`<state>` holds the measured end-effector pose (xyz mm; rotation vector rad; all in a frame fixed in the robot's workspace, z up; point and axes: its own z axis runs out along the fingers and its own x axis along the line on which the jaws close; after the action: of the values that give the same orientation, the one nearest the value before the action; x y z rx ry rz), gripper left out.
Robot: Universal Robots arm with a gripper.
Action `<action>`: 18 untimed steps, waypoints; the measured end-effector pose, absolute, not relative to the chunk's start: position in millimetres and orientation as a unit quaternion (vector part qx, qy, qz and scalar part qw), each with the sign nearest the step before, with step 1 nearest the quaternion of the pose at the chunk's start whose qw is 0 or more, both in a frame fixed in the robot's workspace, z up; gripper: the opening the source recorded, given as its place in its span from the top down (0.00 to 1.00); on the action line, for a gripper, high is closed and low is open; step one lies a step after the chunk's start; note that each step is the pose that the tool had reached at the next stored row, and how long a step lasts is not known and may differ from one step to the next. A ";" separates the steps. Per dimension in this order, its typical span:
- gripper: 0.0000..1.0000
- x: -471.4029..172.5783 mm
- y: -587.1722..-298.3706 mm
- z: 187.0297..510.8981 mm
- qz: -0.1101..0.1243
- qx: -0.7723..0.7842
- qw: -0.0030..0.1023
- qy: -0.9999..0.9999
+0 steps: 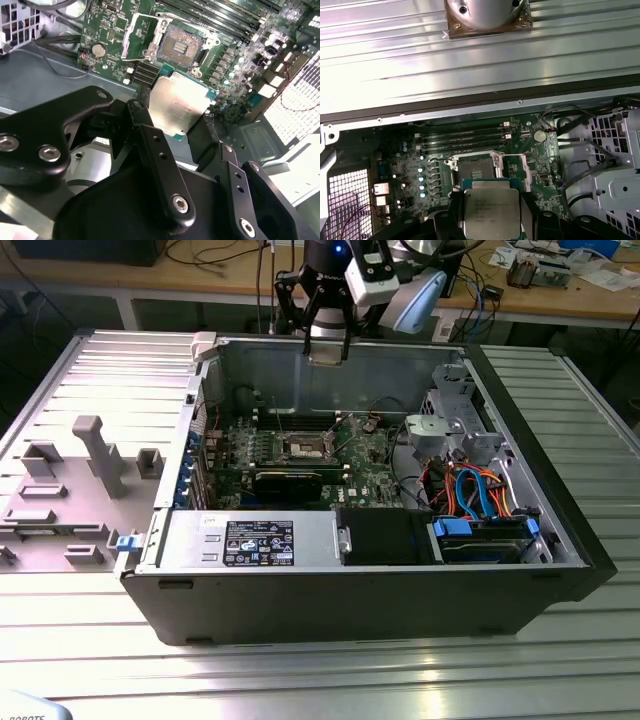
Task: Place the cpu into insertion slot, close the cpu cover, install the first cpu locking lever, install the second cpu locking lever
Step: 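Place the cpu into insertion slot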
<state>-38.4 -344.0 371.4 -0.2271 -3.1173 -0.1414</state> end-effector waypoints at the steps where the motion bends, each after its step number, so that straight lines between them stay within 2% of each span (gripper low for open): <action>1: 0.46 -38.4 -344.0 371.2 -0.045 -0.082 0.006 -0.996; 18: 0.46 -45.3 -344.0 370.0 -0.046 -0.140 0.003 -0.989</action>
<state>-45.3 -344.0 370.0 -0.4381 -3.1009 -0.1428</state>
